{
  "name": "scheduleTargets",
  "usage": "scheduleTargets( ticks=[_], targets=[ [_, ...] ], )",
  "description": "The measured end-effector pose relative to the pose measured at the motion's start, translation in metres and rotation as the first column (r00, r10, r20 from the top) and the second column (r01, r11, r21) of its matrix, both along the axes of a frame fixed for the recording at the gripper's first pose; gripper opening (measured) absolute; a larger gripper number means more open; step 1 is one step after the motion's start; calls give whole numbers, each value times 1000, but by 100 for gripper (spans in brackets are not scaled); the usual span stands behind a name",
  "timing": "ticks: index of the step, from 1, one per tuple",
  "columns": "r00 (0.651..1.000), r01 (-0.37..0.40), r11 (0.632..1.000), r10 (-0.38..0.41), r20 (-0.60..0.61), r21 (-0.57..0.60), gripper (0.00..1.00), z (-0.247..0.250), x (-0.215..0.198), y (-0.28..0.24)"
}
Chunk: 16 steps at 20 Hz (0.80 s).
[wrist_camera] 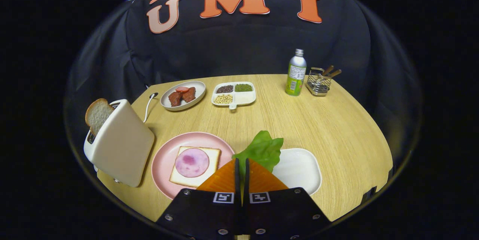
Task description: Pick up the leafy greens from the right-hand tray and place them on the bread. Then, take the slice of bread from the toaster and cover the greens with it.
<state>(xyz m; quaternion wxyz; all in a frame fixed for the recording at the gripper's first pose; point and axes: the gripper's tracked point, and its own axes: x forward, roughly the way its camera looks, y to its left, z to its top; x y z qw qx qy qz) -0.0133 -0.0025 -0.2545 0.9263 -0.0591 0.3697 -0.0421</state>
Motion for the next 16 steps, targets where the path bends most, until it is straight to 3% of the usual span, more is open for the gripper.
scheduleTargets(
  ticks=[7,16],
  targets=[
    [995,-90,995,91,-30,34,1,-11,7,54],
    [987,-149,986,153,-53,69,1,-24,10,92]
  ],
)
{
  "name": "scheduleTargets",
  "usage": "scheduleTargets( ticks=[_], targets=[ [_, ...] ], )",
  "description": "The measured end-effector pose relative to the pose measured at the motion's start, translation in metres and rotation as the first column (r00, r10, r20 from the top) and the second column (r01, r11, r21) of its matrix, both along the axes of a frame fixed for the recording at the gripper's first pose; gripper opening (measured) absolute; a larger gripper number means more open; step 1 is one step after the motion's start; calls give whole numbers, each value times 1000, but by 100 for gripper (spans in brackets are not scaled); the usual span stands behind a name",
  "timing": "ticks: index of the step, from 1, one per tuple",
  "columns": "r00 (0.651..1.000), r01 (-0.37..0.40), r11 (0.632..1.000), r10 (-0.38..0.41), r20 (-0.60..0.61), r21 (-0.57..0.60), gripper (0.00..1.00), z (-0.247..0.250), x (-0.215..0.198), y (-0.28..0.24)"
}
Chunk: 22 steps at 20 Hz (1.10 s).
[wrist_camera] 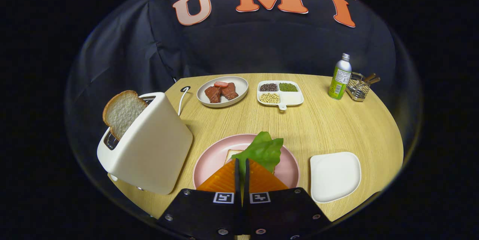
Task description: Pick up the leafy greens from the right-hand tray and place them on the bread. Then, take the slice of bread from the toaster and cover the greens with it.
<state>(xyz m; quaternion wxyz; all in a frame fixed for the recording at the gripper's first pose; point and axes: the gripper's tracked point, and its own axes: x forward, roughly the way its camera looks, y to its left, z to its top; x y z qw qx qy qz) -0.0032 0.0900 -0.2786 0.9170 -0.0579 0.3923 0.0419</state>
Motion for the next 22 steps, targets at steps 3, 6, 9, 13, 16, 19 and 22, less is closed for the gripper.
scheduleTargets(
  ticks=[3,6,9,13,16,19,22],
  targets=[
    [1000,-7,1000,7,-22,3,1,-8,-1,5],
    [999,-1,1000,1,-52,-13,3,-18,-2,3],
    [999,-5,1000,5,-50,-2,3,-20,2,7],
    [996,35,999,-37,-75,-21,4,-28,4,-4],
    [994,47,998,-50,-94,-38,11,-35,3,-8],
    [993,50,996,-58,-99,-80,27,-41,3,-14],
    [993,53,994,-62,-96,-98,41,-42,1,-14]
  ],
)
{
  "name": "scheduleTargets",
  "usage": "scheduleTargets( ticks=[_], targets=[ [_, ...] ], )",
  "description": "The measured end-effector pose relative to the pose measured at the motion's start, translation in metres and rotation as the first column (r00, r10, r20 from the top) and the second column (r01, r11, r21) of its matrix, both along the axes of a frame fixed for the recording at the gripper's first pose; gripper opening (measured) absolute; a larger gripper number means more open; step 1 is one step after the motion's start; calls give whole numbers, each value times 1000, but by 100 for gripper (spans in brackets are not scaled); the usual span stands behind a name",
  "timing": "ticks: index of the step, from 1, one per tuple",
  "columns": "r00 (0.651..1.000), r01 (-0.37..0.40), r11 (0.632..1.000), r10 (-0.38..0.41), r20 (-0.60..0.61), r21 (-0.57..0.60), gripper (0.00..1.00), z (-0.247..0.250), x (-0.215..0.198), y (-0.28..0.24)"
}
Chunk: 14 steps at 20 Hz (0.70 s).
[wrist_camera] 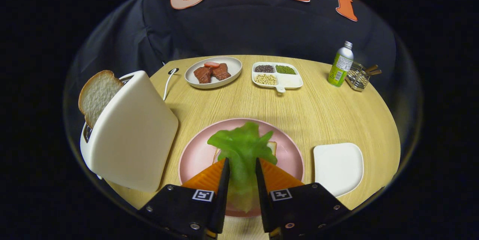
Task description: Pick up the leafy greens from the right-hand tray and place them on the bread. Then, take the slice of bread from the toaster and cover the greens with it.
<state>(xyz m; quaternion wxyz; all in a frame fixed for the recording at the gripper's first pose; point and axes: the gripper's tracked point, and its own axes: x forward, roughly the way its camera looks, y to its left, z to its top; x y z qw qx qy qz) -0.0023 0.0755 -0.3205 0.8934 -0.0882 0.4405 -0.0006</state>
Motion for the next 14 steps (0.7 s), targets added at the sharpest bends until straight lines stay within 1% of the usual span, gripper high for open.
scheduleTargets(
  ticks=[3,4,5,9,10,11,14],
  targets=[
    [1000,9,1000,-8,8,-12,56,2,-1,0],
    [1000,14,1000,-14,23,-19,57,7,0,-1],
    [999,17,1000,-17,43,-21,66,13,3,1],
    [992,31,999,-29,120,-20,89,44,12,13],
    [989,34,999,-28,144,-33,92,55,15,16],
    [984,32,998,-23,179,-47,98,68,20,19],
    [962,23,999,-10,273,-45,98,104,32,43]
  ],
)
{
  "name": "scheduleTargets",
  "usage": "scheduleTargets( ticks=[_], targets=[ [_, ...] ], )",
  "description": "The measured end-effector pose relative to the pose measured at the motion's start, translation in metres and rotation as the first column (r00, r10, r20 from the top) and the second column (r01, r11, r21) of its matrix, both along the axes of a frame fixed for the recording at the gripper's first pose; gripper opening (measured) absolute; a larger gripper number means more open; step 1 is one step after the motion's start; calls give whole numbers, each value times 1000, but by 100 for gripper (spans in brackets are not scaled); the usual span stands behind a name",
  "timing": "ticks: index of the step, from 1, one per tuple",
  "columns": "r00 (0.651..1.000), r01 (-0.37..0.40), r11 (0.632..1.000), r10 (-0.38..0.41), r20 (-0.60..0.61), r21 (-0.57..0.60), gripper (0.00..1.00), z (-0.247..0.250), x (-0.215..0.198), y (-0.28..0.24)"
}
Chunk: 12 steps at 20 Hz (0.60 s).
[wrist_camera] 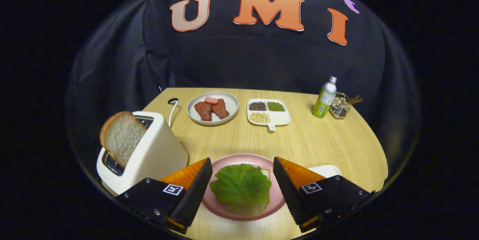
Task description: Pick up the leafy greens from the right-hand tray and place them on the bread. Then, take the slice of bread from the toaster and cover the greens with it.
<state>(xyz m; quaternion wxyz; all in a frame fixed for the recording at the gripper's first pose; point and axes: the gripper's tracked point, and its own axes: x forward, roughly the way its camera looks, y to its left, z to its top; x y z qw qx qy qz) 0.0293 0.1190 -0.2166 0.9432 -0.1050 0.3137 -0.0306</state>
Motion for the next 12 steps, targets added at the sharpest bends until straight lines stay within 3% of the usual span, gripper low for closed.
scheduleTargets(
  ticks=[6,12],
  targets=[
    [994,-51,998,48,99,31,97,40,13,65],
    [981,-144,987,133,142,67,98,48,12,138]
  ],
)
